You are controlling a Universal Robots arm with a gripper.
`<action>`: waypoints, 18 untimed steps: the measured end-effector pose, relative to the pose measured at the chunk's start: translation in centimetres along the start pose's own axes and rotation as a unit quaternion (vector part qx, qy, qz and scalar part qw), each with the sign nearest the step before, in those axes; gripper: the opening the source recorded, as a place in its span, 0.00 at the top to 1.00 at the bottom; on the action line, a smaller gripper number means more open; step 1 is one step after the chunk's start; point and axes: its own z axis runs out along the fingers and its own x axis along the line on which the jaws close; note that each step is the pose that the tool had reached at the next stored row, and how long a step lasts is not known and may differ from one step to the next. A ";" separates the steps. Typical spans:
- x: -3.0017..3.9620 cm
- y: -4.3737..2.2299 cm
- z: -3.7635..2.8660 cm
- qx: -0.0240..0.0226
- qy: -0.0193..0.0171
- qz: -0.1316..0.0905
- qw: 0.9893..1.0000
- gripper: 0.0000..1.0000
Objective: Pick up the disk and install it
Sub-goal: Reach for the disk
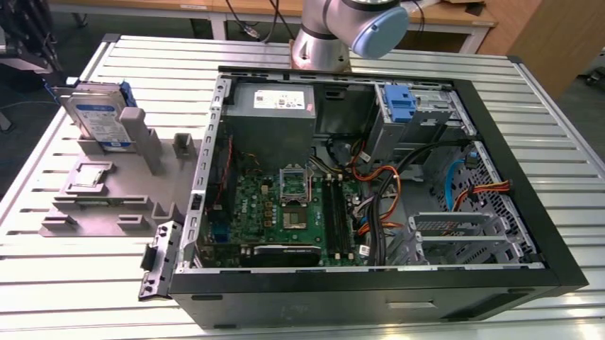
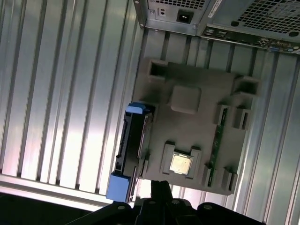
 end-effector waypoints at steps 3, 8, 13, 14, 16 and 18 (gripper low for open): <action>0.52 0.09 0.16 0.000 0.001 0.000 1.000 0.90; 1.03 0.17 0.39 -0.001 0.001 0.011 1.000 0.90; 1.06 0.18 0.64 -0.003 0.003 0.048 0.999 0.90; 1.06 0.18 0.70 -0.003 0.003 0.056 0.998 0.90; 1.07 0.18 0.81 -0.004 0.003 0.071 0.997 0.90; 1.18 0.14 0.92 -0.005 0.004 0.078 0.997 0.90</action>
